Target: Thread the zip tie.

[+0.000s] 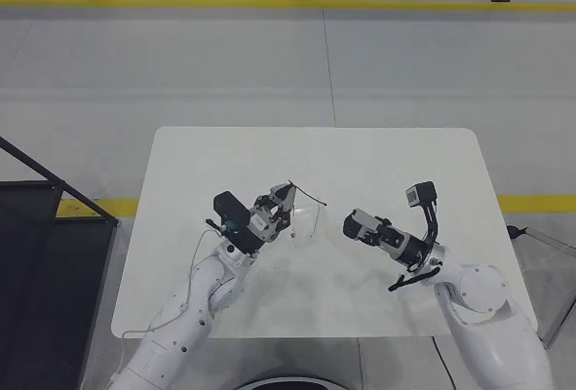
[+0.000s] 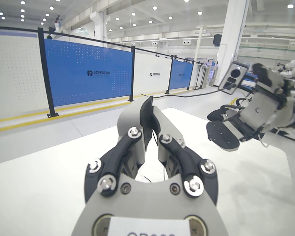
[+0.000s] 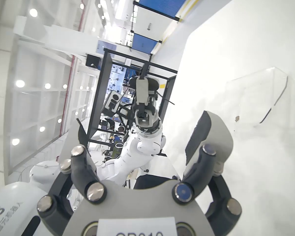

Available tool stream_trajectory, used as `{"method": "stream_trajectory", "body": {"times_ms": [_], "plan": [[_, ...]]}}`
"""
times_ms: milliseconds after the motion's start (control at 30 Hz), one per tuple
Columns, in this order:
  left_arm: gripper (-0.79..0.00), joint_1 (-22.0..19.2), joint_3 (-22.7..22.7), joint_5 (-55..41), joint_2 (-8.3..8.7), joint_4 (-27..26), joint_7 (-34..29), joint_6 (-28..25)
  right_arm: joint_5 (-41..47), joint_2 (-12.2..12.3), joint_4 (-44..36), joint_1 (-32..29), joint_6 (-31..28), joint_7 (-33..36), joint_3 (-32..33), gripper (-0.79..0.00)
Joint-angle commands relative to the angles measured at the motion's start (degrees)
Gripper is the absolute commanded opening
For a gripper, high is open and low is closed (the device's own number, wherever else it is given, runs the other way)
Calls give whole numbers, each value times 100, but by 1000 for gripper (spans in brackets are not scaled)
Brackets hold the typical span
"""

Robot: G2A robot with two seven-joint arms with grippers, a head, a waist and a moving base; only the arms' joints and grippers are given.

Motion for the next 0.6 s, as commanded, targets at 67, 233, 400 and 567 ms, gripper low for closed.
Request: {"method": "stream_trajectory", "body": {"times_ms": [67, 233, 400, 567], "plan": [[-785, -30, 42, -534, -49, -20, -222, -15, 154, 2, 106, -4, -126, 70, 27, 0], [-785, -30, 42, -534, -49, -20, -222, -15, 154, 2, 106, -4, -126, 70, 27, 0], [-785, 18, 47, -602, -55, -100, -327, -3, 213, -9, 83, -11, -176, 82, -39, 0], [-785, 72, 157, -1103, -121, -226, -464, -28, 325, -64, 505, 206, -788, 91, -258, 0]]}}
